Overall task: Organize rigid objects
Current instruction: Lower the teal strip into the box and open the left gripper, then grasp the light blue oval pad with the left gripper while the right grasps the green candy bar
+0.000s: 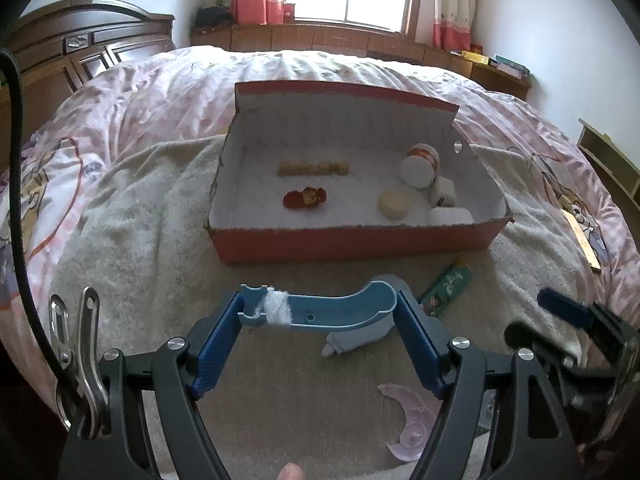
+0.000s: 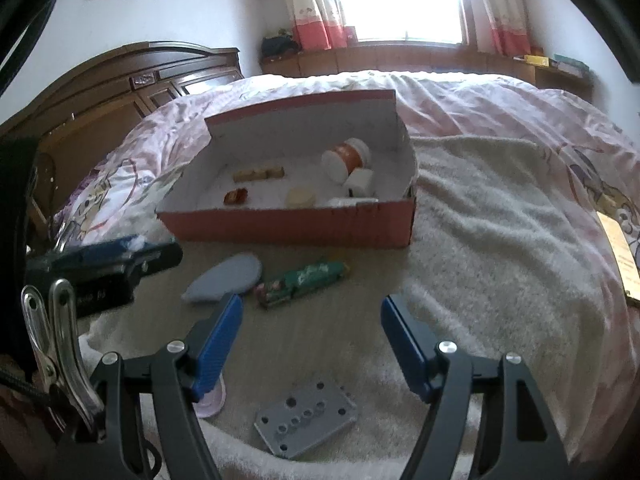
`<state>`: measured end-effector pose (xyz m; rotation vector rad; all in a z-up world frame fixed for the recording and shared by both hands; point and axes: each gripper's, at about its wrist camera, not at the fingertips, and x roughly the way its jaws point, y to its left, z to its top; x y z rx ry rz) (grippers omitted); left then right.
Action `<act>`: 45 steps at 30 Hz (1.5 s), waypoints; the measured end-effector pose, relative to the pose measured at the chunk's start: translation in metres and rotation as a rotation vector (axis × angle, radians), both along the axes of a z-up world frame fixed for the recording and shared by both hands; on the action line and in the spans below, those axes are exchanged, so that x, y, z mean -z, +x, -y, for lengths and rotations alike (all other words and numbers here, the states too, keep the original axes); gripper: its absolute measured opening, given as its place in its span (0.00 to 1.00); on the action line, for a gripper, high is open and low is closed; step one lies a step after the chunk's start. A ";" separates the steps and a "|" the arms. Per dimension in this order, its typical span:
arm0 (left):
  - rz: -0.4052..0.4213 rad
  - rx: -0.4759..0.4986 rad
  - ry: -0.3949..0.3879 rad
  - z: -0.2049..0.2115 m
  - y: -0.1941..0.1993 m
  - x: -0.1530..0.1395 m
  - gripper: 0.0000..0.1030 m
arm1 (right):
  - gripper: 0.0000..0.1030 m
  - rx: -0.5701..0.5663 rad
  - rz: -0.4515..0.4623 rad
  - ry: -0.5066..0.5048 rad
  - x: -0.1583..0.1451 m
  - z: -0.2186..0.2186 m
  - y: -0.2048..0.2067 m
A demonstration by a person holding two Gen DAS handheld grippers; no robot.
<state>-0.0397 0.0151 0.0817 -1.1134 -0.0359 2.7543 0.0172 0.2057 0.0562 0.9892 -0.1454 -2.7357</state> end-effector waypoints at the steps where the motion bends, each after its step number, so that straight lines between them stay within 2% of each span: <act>1: -0.004 -0.001 -0.003 -0.001 -0.003 -0.001 0.75 | 0.73 0.000 0.003 -0.001 0.001 0.000 0.001; 9: -0.027 0.008 0.001 -0.008 -0.047 -0.013 0.75 | 0.73 -0.002 0.031 -0.015 0.008 -0.001 0.007; 15: 0.001 -0.016 -0.024 -0.011 -0.082 -0.002 0.75 | 0.73 0.017 0.056 -0.019 0.017 -0.009 0.014; 20: 0.034 -0.013 -0.019 -0.010 -0.093 0.011 0.84 | 0.73 0.034 0.077 -0.032 0.023 -0.015 0.013; 28: 0.015 -0.022 0.006 -0.002 -0.080 0.005 0.84 | 0.73 0.033 0.082 -0.028 0.027 -0.016 0.012; 37: -0.017 0.035 0.009 0.001 -0.035 -0.007 0.84 | 0.73 0.042 0.098 -0.030 0.033 -0.019 0.010; 45: 0.036 0.121 -0.029 -0.015 -0.018 0.017 0.84 | 0.73 0.035 0.113 -0.019 0.039 -0.018 0.009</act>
